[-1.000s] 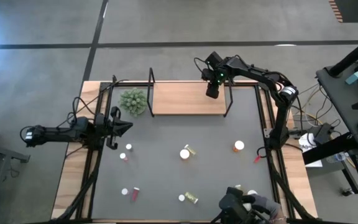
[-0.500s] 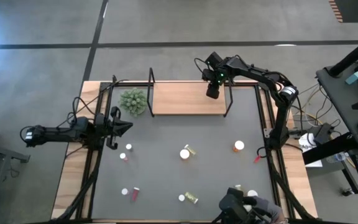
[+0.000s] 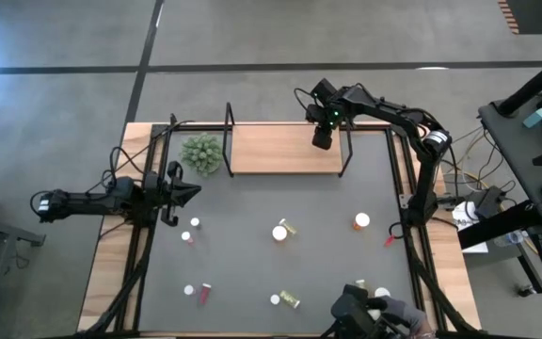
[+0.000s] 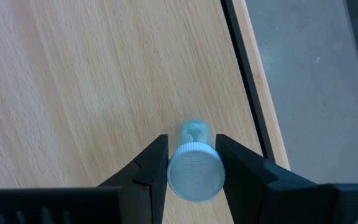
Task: Pick and place medicine bottles onto shelf by color
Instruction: Put the top right blue pill bottle on the shelf, then put the top left orange pill bottle on the shelf
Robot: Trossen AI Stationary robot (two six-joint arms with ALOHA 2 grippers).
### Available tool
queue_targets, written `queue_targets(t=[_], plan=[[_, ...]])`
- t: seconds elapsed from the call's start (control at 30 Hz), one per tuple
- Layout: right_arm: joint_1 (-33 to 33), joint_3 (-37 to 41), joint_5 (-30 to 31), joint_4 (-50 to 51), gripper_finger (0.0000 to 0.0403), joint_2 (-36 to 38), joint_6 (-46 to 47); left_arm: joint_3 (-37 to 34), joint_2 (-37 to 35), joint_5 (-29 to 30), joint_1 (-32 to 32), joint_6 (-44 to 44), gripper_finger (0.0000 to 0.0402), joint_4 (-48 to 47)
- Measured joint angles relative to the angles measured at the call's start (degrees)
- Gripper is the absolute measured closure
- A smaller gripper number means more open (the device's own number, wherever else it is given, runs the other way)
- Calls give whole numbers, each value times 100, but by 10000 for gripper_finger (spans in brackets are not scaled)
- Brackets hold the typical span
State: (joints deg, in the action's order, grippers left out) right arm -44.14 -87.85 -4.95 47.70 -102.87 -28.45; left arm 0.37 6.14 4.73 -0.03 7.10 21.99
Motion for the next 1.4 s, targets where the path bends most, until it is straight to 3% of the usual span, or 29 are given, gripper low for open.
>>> queue_targets(t=[0.4,1.0,1.4], plan=[[0,-2,-5,-18,272,-65,-1,1,1,0,0,-1,402,1],[0,-25,-2,-123,178,-92,341,-1,-1,0,1,-1,402,0],[0,-857,406,304,116,-81,1268,1,-1,0,1,0,402,1]])
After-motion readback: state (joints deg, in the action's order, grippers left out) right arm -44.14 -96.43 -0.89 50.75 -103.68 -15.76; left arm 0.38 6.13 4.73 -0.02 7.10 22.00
